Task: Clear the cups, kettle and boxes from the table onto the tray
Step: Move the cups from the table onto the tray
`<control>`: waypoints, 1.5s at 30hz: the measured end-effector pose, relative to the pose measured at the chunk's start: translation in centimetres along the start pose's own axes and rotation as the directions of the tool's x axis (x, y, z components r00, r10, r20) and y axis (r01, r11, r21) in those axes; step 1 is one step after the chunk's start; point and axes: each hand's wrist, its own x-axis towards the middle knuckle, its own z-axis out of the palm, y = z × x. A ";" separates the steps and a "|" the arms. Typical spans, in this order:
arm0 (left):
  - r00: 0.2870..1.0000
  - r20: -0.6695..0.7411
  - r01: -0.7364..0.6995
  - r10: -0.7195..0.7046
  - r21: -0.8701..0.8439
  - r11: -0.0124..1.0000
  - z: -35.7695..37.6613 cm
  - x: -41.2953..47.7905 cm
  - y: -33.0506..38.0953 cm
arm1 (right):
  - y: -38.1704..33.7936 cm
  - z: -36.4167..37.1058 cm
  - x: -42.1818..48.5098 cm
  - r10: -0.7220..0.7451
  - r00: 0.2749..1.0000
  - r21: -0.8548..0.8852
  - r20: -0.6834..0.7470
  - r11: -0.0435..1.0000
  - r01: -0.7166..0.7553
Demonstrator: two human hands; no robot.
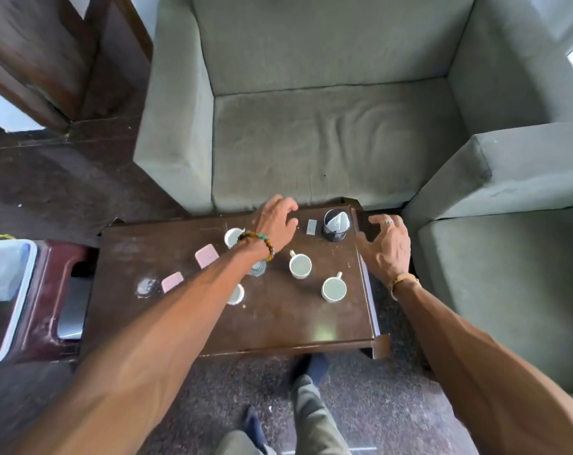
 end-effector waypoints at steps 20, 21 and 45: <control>0.941 -0.313 0.138 -0.127 0.013 0.990 -16.2 -22.0 -14.2 | -15.5 0.8 -18.9 -0.454 0.886 -0.105 0.098 0.880 0.462; 0.934 -0.327 0.157 -0.146 0.009 0.988 -16.4 -22.6 -14.8 | -16.2 1.1 -19.2 -0.457 0.882 -0.099 0.115 0.878 0.468; 0.963 -0.165 0.213 -0.215 -0.026 0.977 -10.0 -23.3 -11.6 | -12.6 3.0 -19.3 -0.338 0.922 -0.057 0.190 0.933 0.354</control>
